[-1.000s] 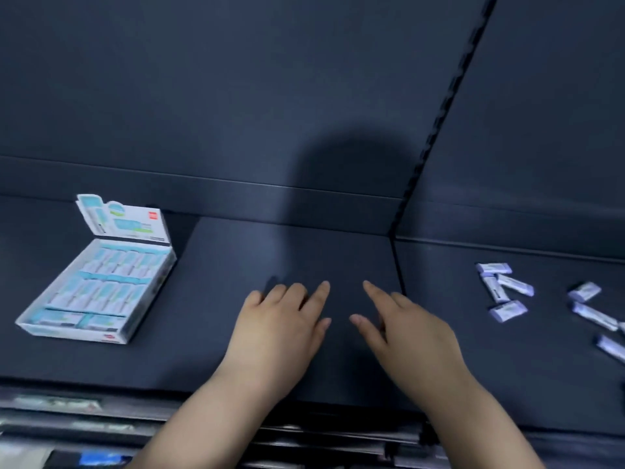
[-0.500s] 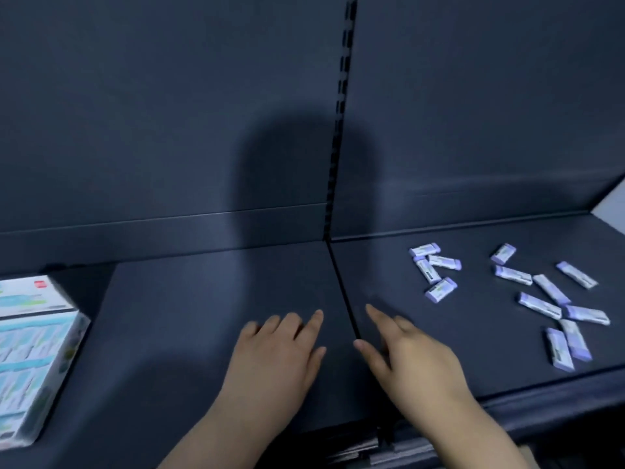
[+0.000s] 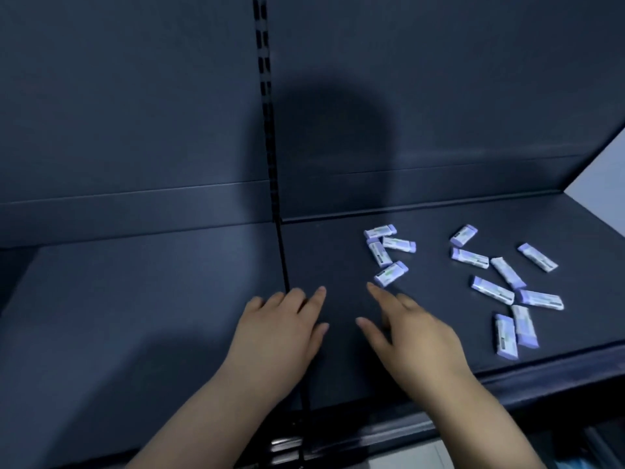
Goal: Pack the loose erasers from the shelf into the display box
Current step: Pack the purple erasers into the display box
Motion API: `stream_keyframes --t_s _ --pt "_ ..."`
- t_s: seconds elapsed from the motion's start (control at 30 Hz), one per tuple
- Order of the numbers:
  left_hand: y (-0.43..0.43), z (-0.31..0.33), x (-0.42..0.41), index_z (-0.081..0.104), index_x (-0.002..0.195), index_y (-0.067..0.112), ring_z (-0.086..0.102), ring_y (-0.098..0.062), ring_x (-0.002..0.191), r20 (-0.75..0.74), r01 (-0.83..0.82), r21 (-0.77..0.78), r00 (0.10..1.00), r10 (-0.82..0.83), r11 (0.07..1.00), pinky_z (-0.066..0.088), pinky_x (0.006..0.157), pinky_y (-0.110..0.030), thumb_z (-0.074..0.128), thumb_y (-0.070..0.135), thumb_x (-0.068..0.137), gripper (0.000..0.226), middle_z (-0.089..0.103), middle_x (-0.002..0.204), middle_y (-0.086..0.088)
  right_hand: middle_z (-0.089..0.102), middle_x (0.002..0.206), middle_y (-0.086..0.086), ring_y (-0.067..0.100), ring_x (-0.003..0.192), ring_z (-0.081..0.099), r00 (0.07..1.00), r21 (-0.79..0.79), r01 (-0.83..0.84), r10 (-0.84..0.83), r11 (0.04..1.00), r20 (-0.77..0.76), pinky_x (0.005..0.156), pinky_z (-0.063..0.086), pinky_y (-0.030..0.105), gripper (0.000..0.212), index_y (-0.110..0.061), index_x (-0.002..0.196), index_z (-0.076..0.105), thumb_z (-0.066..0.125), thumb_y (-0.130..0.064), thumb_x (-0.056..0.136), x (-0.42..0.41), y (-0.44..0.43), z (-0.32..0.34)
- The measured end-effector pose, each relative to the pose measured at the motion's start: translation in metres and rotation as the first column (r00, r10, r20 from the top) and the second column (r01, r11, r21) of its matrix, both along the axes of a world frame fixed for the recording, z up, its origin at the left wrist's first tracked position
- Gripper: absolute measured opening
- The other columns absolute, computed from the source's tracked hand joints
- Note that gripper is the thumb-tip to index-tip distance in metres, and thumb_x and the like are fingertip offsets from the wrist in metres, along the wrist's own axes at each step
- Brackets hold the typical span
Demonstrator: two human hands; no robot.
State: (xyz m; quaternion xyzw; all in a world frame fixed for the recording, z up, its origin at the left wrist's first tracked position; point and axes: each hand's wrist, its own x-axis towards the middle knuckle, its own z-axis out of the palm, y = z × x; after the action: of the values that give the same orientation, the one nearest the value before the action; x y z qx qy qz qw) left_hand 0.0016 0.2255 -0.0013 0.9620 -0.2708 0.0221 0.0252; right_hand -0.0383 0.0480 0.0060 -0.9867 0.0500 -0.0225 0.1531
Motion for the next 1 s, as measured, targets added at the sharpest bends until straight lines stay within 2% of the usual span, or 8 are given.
stream_keyframes --t_s 0.17,0.3,0.4,0.53,0.6,0.7,0.83,1.0 --pt "-0.060 -0.002 0.002 0.011 0.148 0.029 0.042 -0.016 0.120 0.021 -0.029 -0.032 0.999 0.029 0.999 0.031 0.094 -0.030 0.021 0.047 0.098 0.054 0.039 0.135 0.006 0.049 0.121 -0.008 0.014 0.112 0.051 0.996 -0.024 -0.078 0.077 0.997 -0.052 0.083 0.043 0.029 0.057 -0.036 0.145 0.019 0.035 -0.055 0.093 0.012 -0.058 0.003" --pt "-0.104 -0.009 0.020 0.016 0.148 0.028 0.039 -0.019 0.122 -0.047 -0.074 -0.049 0.996 0.071 0.996 0.032 0.097 -0.031 0.028 0.047 0.097 0.055 0.037 0.135 0.003 0.050 0.116 -0.006 0.015 0.108 0.051 0.987 -0.067 -0.161 0.159 0.985 -0.036 0.081 0.044 0.029 0.058 -0.035 0.145 0.020 0.037 -0.054 0.093 0.027 -0.102 -0.003" --pt "-0.126 -0.019 0.034 0.028 0.143 0.026 0.041 -0.021 0.120 -0.088 -0.119 -0.129 0.990 0.108 0.984 0.035 0.097 -0.032 0.036 0.043 0.096 0.051 0.039 0.130 0.001 0.048 0.119 -0.003 0.016 0.115 0.046 0.980 -0.053 -0.197 0.196 0.979 -0.034 0.089 0.042 0.029 0.058 -0.030 0.144 0.027 0.042 -0.050 0.092 0.049 -0.127 -0.011" --pt "-0.130 -0.042 0.046 0.047 0.120 0.021 0.044 -0.021 0.112 -0.217 -0.235 -0.277 0.960 0.177 0.932 0.032 0.098 -0.028 0.048 0.039 0.091 0.034 0.048 0.115 -0.001 0.042 0.129 0.002 0.020 0.123 0.040 0.982 0.001 -0.179 0.179 0.984 -0.056 0.094 0.038 0.031 0.054 -0.024 0.143 0.030 0.045 -0.041 0.094 0.086 -0.138 -0.029" --pt "-0.136 -0.045 0.046 0.051 0.109 0.019 0.048 -0.021 0.106 -0.189 -0.288 -0.317 0.953 0.238 0.904 0.033 0.096 -0.027 0.043 0.049 0.086 0.038 0.052 0.106 0.000 0.040 0.133 0.002 0.021 0.126 0.036 0.975 -0.015 -0.216 0.215 0.976 -0.058 0.096 0.037 0.033 0.053 -0.023 0.144 0.028 0.041 -0.040 0.096 0.100 -0.145 -0.033" --pt "-0.132 -0.048 0.045 0.053 0.100 0.017 0.050 -0.021 0.098 -0.192 -0.309 -0.346 0.947 0.256 0.886 0.034 0.093 -0.027 0.027 0.059 0.075 0.055 0.053 0.098 0.001 0.045 0.128 0.001 0.020 0.121 0.040 0.980 -0.049 -0.198 0.198 0.979 -0.013 0.090 0.042 0.035 0.044 -0.023 0.137 0.038 0.038 -0.040 0.097 0.113 -0.139 -0.042" --pt "-0.137 -0.044 0.043 0.052 0.098 0.012 0.048 -0.021 0.099 -0.194 -0.362 -0.361 0.931 0.310 0.859 0.030 0.089 -0.022 0.055 0.042 0.085 0.033 0.047 0.094 0.003 0.051 0.119 0.000 0.019 0.112 0.046 0.978 -0.050 -0.206 0.207 0.977 0.022 0.084 0.042 0.033 0.033 -0.021 0.122 0.048 0.039 -0.039 0.097 0.119 -0.141 -0.044" --pt "-0.139 -0.046 0.041 0.048 0.088 0.016 0.042 -0.016 0.090 -0.154 -0.364 -0.408 0.931 0.331 0.837 0.028 0.082 -0.019 0.060 0.042 0.084 0.029 0.040 0.088 0.007 0.054 0.112 -0.003 0.017 0.106 0.048 0.969 -0.054 -0.224 0.228 0.973 0.093 0.078 0.042 0.030 0.029 -0.021 0.112 0.050 0.042 -0.042 0.094 0.115 -0.143 -0.049"
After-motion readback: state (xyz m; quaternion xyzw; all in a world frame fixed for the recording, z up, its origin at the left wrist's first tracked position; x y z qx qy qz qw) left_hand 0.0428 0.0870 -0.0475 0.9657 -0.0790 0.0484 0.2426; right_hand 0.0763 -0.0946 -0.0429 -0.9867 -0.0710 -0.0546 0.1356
